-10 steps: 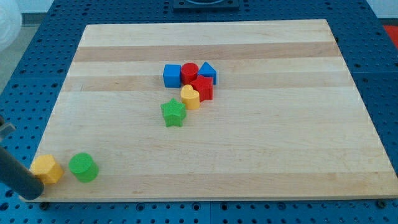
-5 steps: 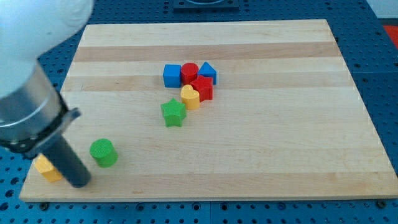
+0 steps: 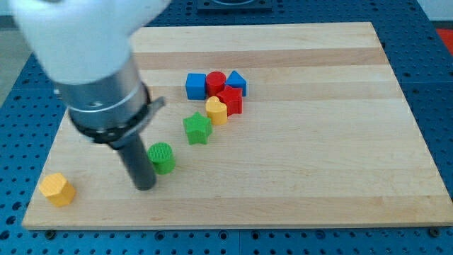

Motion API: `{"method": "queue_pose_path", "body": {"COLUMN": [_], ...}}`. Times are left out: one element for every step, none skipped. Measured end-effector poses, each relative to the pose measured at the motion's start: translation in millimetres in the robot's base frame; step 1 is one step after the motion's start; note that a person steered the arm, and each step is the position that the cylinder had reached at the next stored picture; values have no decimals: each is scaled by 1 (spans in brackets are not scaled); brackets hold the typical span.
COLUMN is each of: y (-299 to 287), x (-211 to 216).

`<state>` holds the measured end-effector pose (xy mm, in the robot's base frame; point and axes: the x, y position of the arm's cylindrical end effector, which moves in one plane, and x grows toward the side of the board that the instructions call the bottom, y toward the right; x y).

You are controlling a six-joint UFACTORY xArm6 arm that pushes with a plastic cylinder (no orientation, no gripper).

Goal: Move green circle on right side of green star

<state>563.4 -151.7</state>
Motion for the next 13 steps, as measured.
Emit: {"method": "queue_pose_path", "body": {"y": [-28, -9, 59, 127, 143, 149, 199, 213, 197, 188, 184, 182, 163], "x": [-8, -30, -32, -32, -27, 2, 4, -19, -39, -59, -61, -38, -42]}}
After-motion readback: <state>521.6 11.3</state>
